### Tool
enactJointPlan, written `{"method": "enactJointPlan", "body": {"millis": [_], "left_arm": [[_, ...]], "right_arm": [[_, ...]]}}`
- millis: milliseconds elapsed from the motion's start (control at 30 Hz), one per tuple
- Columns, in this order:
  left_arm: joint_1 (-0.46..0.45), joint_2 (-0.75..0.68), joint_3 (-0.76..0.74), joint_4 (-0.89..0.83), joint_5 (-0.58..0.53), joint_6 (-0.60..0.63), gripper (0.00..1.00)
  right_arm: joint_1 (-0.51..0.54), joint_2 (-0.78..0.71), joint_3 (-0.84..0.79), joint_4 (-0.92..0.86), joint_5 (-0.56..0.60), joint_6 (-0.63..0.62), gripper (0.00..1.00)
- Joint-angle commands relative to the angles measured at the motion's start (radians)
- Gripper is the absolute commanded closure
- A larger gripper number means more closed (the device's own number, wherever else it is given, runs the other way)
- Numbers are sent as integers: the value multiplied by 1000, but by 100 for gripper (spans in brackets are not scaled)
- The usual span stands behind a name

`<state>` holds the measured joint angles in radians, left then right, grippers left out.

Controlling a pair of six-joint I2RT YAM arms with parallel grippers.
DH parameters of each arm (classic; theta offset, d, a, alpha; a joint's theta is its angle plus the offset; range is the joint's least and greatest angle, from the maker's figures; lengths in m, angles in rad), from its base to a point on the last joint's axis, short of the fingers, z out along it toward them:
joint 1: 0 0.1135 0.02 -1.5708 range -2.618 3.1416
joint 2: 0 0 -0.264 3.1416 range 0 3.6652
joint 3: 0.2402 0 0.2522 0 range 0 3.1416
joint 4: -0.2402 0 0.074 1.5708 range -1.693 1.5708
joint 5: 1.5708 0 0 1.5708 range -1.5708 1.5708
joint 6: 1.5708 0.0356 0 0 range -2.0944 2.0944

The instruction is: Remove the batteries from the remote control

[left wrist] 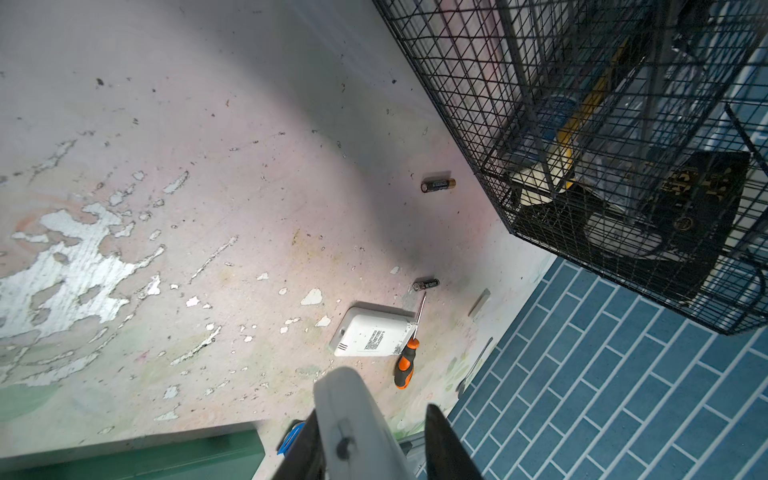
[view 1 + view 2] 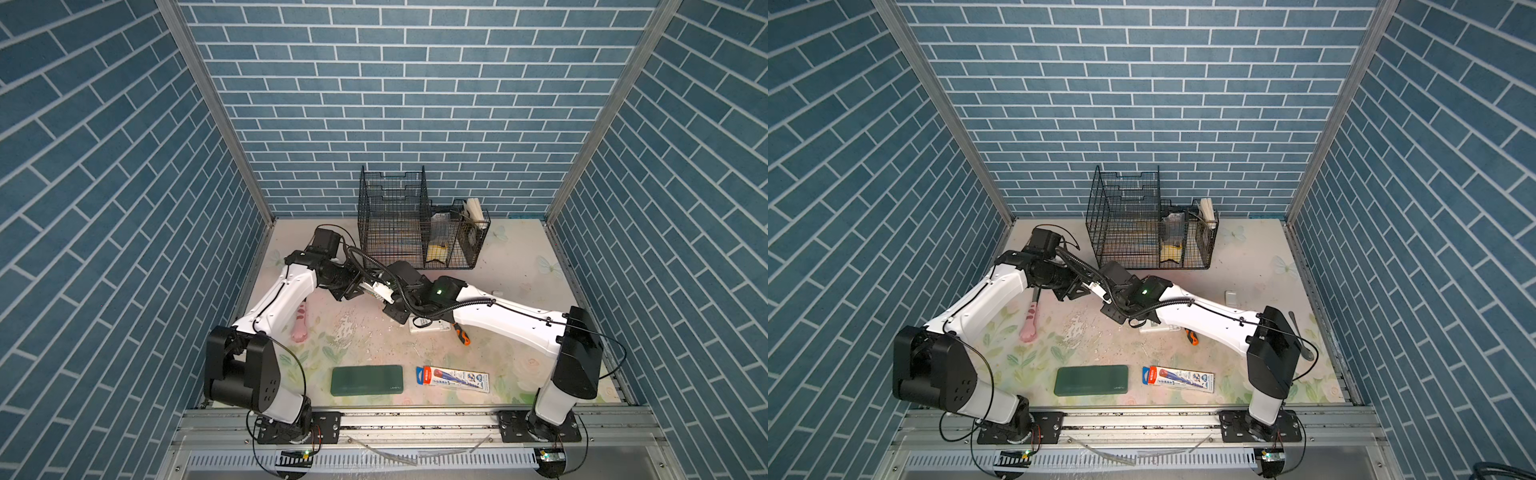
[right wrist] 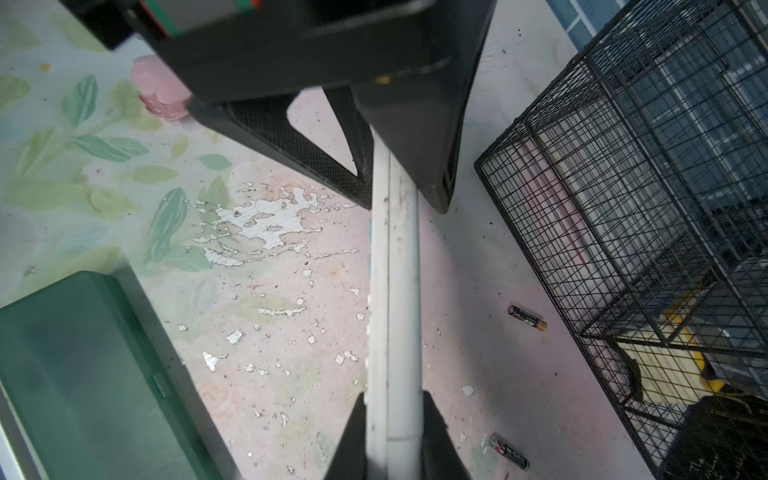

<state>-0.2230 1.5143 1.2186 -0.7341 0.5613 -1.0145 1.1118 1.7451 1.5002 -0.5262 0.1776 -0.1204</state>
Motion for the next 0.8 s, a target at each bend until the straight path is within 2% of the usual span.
{"method": "enactJointPlan", "body": {"millis": [0, 267, 533, 700, 767], "left_arm": [[2, 22, 1, -40, -12, 9, 64], [3, 58, 13, -42, -30, 8, 73], [4, 79, 31, -44, -60, 3, 95], [3, 87, 49, -43, -67, 8, 100], [5, 87, 50, -35, -66, 11, 100]], "right_arm": [[16, 20, 74, 25, 44, -44, 100], [41, 40, 125, 9, 75, -64, 100], [71, 59, 155, 5, 118, -74, 100], [77, 64, 166, 11, 144, -72, 99], [77, 62, 166, 12, 152, -71, 94]]}}
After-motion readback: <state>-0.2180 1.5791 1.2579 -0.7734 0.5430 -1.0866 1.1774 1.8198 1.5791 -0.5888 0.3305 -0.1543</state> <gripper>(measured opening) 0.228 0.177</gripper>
